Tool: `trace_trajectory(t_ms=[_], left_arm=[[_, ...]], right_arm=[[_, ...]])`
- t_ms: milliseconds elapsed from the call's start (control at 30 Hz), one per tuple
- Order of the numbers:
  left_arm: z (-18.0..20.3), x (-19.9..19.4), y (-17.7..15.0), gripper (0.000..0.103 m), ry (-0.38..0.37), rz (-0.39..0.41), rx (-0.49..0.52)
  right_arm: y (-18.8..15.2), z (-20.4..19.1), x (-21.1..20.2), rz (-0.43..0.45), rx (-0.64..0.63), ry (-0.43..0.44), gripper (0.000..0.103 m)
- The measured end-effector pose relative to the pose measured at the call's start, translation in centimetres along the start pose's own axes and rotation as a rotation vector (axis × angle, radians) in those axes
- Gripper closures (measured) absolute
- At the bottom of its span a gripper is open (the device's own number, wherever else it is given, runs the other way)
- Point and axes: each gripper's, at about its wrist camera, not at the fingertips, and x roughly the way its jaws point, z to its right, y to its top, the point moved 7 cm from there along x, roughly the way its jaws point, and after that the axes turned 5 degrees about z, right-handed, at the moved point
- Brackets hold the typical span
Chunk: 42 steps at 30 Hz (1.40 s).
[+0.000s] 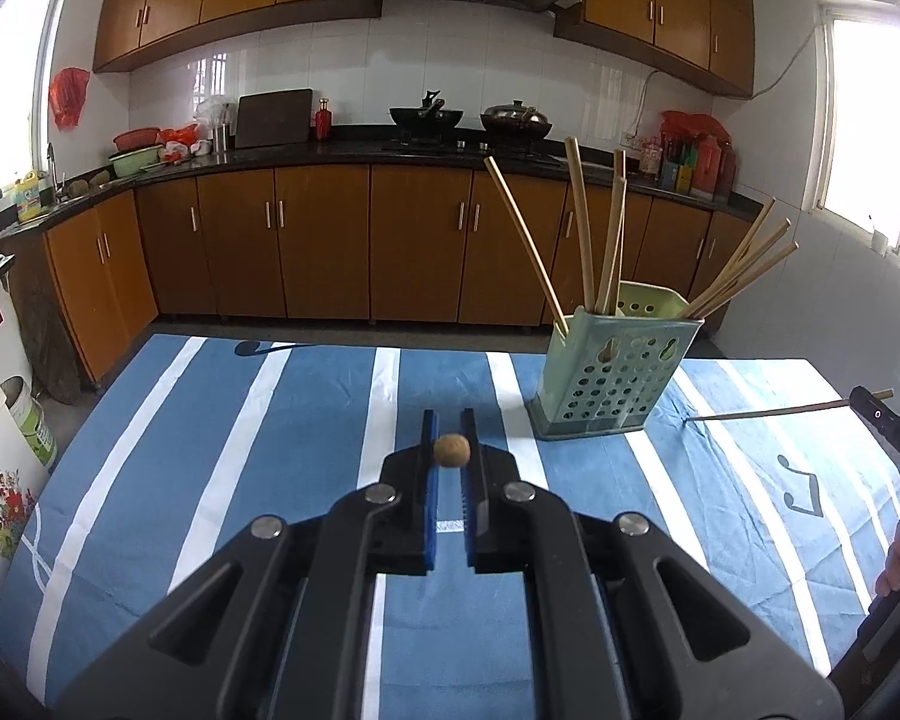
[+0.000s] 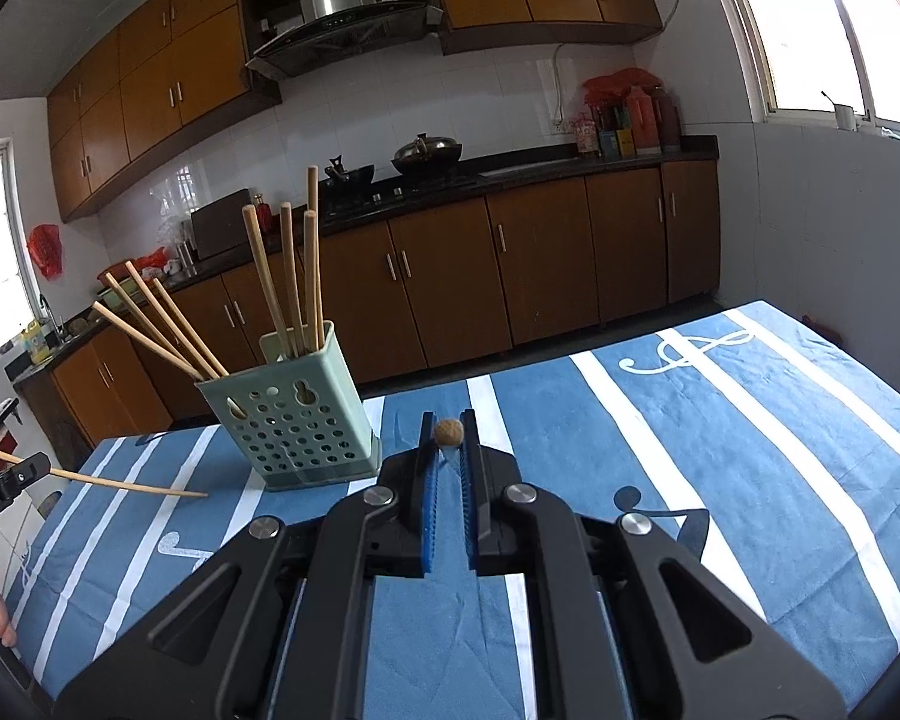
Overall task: Organize utensils
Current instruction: 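Carry both chopsticks over the green holder and lower them inside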
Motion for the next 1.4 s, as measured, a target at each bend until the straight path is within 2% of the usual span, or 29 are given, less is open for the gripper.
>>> trace_trajectory(t_ms=[267, 533, 800, 967, 1133, 1233, 1400], left_arm=[[0.2, -0.5, 1.3, 0.096, 0.0, 0.025, 0.013], [2.1, -2.1, 3.8, 0.096, -0.072, 0.061, 0.034], [6.4, -3.6, 8.8, 0.096, -0.148, 0.151, 0.078], [9.7, -3.9, 13.4, 0.096, -0.202, 0.237, 0.059], [11.0, -3.6, 17.6, 0.096, -0.187, 0.335, 0.004], [11.2, -2.6, 19.1, 0.096, -0.15, 0.379, -0.014], [11.0, 0.2, 19.0, 0.096, -0.126, 0.367, -0.043]], right_arm=[[1.8, -1.3, -0.4, 0.04, -0.025, 0.02, 0.095], [5.1, -2.9, -1.6, 0.089, -0.021, 0.081, 0.095], [10.6, -6.8, -3.8, 0.2, -0.009, 0.215, 0.095], [14.1, -9.0, -4.2, 0.292, -0.015, 0.256, 0.095], [17.0, -9.7, -2.8, 0.369, 0.01, 0.248, 0.095], [17.3, -9.9, -1.1, 0.382, 0.003, 0.222, 0.095], [15.9, -10.2, 1.3, 0.343, -0.014, 0.208, 0.095]])
